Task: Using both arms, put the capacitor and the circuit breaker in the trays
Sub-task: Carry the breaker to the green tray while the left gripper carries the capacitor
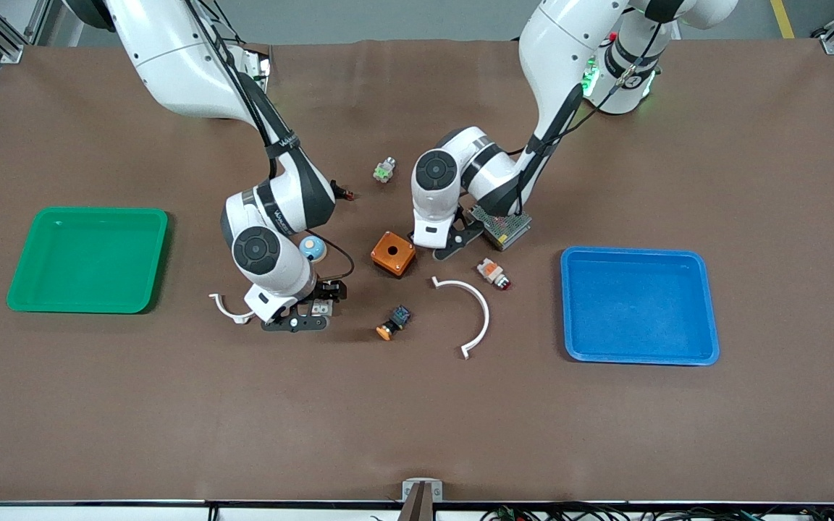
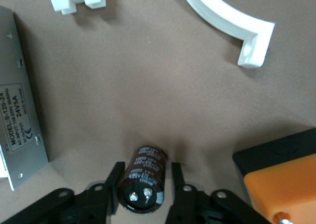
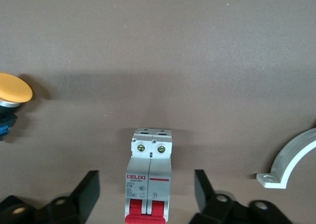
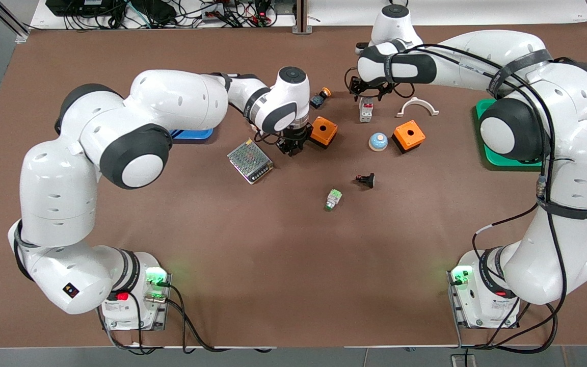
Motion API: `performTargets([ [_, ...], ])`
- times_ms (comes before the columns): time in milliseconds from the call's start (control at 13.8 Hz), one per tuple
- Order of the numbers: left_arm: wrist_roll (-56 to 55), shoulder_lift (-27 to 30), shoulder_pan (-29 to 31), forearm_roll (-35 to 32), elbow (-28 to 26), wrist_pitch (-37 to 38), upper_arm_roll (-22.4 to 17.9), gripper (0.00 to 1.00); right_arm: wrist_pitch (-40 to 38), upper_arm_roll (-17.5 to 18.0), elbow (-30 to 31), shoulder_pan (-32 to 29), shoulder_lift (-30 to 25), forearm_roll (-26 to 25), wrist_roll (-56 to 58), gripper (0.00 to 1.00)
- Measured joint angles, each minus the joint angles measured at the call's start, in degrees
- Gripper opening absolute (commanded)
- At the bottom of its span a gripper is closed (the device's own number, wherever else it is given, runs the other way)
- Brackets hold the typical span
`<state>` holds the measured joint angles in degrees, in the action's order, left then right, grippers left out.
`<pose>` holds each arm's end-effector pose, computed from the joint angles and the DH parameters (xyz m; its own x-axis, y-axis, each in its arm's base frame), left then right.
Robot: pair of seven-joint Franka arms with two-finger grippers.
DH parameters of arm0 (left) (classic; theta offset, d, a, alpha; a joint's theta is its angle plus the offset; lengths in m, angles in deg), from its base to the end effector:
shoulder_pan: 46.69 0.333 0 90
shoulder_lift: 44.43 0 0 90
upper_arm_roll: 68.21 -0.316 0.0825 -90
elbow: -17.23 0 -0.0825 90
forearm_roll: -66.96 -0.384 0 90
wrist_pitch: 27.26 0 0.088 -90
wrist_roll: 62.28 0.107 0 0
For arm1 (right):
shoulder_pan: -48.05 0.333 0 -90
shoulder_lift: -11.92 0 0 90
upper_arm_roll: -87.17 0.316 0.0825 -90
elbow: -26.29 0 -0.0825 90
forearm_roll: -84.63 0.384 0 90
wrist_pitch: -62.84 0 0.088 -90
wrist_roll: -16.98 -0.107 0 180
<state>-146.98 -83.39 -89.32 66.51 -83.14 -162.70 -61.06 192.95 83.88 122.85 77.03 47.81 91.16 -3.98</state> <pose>0.4289 -0.4976 0.1796 0.8050 0.5881 -0.0787 0.5854 -0.8088 -0.0564 0.6052 0.2987 0.2324 0.9983 0.0185 -0.0560 0.0167 -0.9993 -0.0326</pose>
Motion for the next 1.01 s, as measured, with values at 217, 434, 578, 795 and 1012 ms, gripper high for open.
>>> performTargets([
  [217,0.0,0.1,0.2,0.0,0.4,0.0,-0.4,0.0,0.0,0.0,0.0,0.0,0.6,0.6,0.0,0.34],
  [434,0.2,2.4,2.8,0.0,1.6,1.4,-1.6,0.0,-0.1,0.0,0.0,0.0,0.6,0.8,-0.1,0.2],
  [578,1.7,6.2,6.8,-0.2,2.1,4.2,-1.7,0.0,-0.1,-0.1,-0.1,0.0,0.6,0.8,-0.1,0.18],
  [795,2.5,11.9,12.2,-2.8,2.1,8.9,-1.8,0.0,-6.7,-0.7,-2.4,-1.6,-1.2,0.8,-0.1,0.16],
  [1012,5.5,14.5,17.8,-6.0,1.8,14.3,-1.9,0.0,-18.6,-1.8,-5.3,-5.7,-6.6,0.3,0.2,0.17],
])
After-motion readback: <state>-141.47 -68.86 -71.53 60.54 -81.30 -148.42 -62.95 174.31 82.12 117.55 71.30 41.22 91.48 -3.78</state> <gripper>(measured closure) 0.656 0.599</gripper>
